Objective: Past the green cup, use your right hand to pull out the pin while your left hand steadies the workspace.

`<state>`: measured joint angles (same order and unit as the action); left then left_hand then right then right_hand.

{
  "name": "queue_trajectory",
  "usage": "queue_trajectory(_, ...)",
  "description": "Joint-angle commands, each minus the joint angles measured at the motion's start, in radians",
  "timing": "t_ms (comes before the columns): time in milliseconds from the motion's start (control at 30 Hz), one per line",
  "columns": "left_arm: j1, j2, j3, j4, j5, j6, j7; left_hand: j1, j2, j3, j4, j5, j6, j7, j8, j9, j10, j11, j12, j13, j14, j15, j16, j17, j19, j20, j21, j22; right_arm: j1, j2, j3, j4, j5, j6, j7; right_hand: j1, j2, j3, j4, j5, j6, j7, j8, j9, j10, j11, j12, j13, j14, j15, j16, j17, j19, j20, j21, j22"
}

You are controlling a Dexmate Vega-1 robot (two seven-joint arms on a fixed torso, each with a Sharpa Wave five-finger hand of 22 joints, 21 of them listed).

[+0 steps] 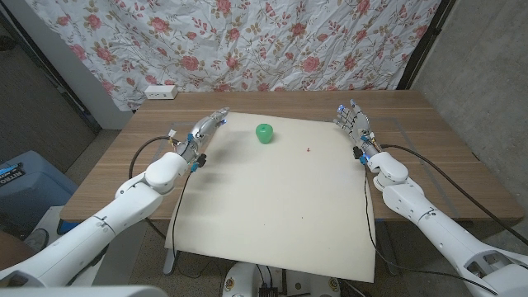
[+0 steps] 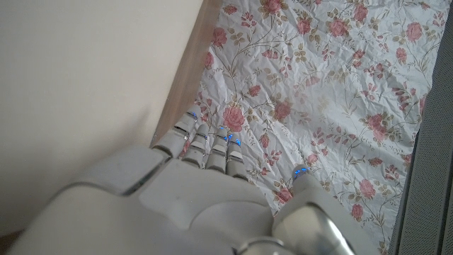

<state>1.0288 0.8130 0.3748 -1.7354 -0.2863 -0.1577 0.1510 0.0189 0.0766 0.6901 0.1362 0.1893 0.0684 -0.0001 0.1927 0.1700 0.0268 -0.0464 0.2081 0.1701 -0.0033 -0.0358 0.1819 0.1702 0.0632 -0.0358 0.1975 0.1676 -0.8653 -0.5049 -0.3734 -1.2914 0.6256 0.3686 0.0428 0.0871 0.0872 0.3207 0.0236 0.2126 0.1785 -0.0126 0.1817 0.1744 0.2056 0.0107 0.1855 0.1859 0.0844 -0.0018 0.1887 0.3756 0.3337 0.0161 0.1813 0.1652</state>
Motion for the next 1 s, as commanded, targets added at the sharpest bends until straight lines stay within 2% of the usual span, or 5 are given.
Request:
queue_trajectory(33, 0.021, 0.075, 0.033, -0.105, 0.264, 0.075, 0.07, 0.007, 0.108, 0.014, 0.002, 0.006, 0.012, -0.005, 0.001, 0.002, 0.011, -0.011, -0.001, 0.003, 0.009, -0.016, 0.006, 0.002, 0.013, -0.112, 0.005, 0.001, -0.009, 0.01, 0.006, 0.017, 0.015, 0.026, 0.018, -0.005, 0.005, 0.007, -0.003, 0.005, 0.008, -0.003, 0.006, 0.003, 0.004, 0.003, 0.008, 0.003, 0.006, 0.002, 0.006, -0.003, 0.007, -0.005, 0.006, 0.003)
queue_trajectory(333, 0.016, 0.116, 0.07, -0.155, 0.444, 0.102, 0.069, -0.003, 0.102, 0.014, 0.017, 0.003, 0.021, -0.024, -0.002, 0.003, 0.022, -0.025, -0.004, 0.003, 0.023, -0.04, 0.007, 0.005, 0.023, -0.127, 0.005, 0.002, -0.007, 0.017, 0.01, 0.036, 0.023, 0.056, 0.043, -0.007, 0.005, 0.008, -0.003, 0.004, 0.008, -0.003, 0.006, 0.003, 0.004, 0.004, 0.008, 0.003, 0.007, 0.001, 0.007, -0.008, 0.006, -0.005, 0.006, 0.003)
queue_trajectory(533, 0.016, 0.123, 0.089, -0.17, 0.55, 0.11, 0.085, -0.008, 0.101, 0.012, 0.023, 0.003, 0.029, -0.032, -0.002, 0.003, 0.028, -0.033, -0.005, 0.003, 0.026, -0.049, 0.007, 0.006, 0.028, -0.136, 0.005, 0.002, -0.005, 0.019, 0.011, 0.046, 0.03, 0.067, 0.06, -0.007, 0.005, 0.008, -0.003, 0.004, 0.01, -0.003, 0.007, 0.003, 0.004, 0.003, 0.008, 0.002, 0.007, 0.001, 0.007, -0.01, 0.006, -0.006, 0.006, 0.003)
queue_trajectory(767, 0.028, 0.102, 0.105, -0.18, 0.623, 0.127, 0.112, -0.014, 0.097, 0.01, 0.031, 0.002, 0.051, -0.044, 0.001, 0.002, 0.053, -0.046, -0.001, 0.003, 0.046, -0.065, 0.01, 0.006, 0.041, -0.142, 0.006, 0.002, -0.001, 0.02, 0.013, 0.06, 0.036, 0.076, 0.077, -0.008, 0.005, 0.009, -0.003, 0.004, 0.01, -0.004, 0.007, 0.003, 0.005, 0.002, 0.008, 0.002, 0.006, 0.001, 0.007, -0.013, 0.006, -0.007, 0.006, 0.003)
queue_trajectory(1000, 0.02, 0.112, 0.137, -0.204, 0.701, 0.149, 0.067, -0.015, 0.094, 0.008, 0.032, 0.001, 0.06, -0.05, 0.001, 0.002, 0.058, -0.049, -0.002, 0.003, 0.049, -0.069, 0.009, 0.006, 0.043, -0.15, 0.005, 0.002, -0.003, 0.016, 0.017, 0.064, 0.042, 0.083, 0.089, -0.009, 0.005, 0.009, -0.003, 0.004, 0.01, -0.004, 0.007, 0.003, 0.005, 0.002, 0.008, 0.002, 0.006, 0.0, 0.007, -0.016, 0.005, -0.007, 0.006, 0.003)
